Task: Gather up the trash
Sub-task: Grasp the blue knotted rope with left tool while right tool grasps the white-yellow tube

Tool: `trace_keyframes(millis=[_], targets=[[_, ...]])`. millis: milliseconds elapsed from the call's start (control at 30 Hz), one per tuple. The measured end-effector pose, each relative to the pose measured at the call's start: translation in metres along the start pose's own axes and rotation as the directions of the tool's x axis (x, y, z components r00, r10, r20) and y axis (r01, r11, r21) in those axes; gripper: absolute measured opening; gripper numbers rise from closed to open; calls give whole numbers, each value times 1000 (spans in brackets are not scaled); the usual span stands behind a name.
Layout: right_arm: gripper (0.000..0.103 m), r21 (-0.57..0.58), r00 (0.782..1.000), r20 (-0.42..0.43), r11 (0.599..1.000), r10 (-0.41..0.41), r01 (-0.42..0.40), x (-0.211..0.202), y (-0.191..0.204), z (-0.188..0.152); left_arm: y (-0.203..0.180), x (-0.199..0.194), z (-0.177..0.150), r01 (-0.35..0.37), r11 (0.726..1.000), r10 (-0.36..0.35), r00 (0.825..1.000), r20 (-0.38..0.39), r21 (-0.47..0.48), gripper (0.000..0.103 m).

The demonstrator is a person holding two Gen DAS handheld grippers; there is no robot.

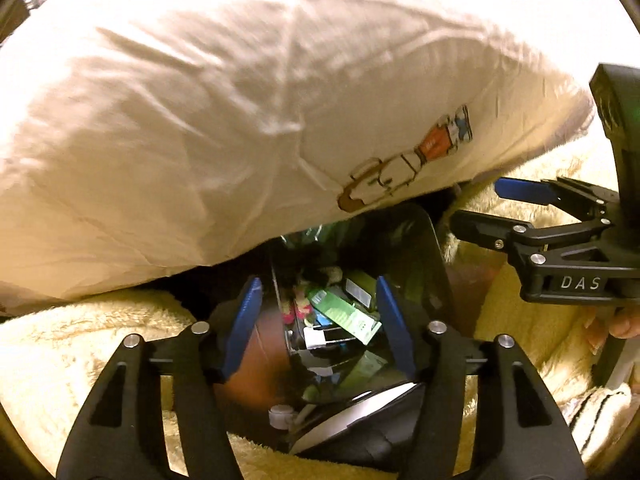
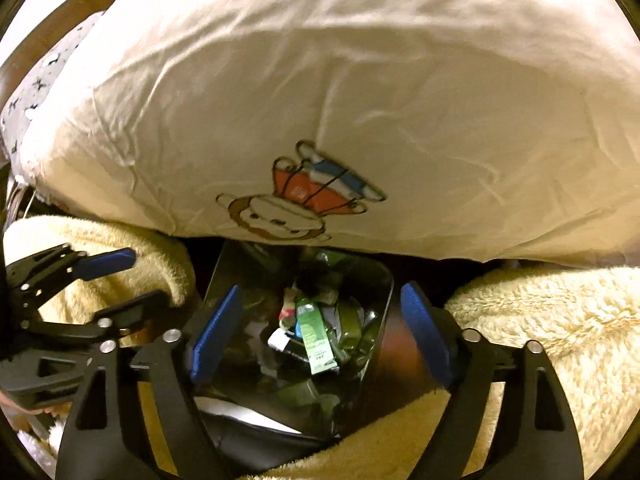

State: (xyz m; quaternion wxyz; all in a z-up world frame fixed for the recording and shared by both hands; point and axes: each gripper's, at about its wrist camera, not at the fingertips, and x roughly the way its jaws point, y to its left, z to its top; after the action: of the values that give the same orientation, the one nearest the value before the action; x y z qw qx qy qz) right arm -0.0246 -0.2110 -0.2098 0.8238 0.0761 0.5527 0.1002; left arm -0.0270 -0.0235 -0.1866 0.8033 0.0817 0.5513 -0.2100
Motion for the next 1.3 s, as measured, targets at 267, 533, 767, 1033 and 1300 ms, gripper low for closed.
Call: trace_keyframes(millis=[267, 533, 767, 1033, 1300], targets=[[88, -87, 970, 224, 990, -93, 115, -69, 9, 22, 12, -57, 21, -91, 996, 89, 985, 149, 7, 78], [93, -84, 870, 458, 966, -180, 244, -136, -1, 88, 32, -110, 70, -168, 985, 168, 932, 320, -26, 90], [93, -40, 853, 477, 964, -212, 262, -131, -18, 169, 50, -107, 130, -153, 987, 162, 911, 379, -55, 90], [83, 15, 890, 417, 980, -186, 198, -87, -39, 241, 44, -80, 204, -120, 993, 113, 908, 403, -7, 72], [67, 36, 929, 323, 983, -180, 178, -42, -47, 289, 29, -47, 257, -84, 996, 63, 926, 372, 41, 69]])
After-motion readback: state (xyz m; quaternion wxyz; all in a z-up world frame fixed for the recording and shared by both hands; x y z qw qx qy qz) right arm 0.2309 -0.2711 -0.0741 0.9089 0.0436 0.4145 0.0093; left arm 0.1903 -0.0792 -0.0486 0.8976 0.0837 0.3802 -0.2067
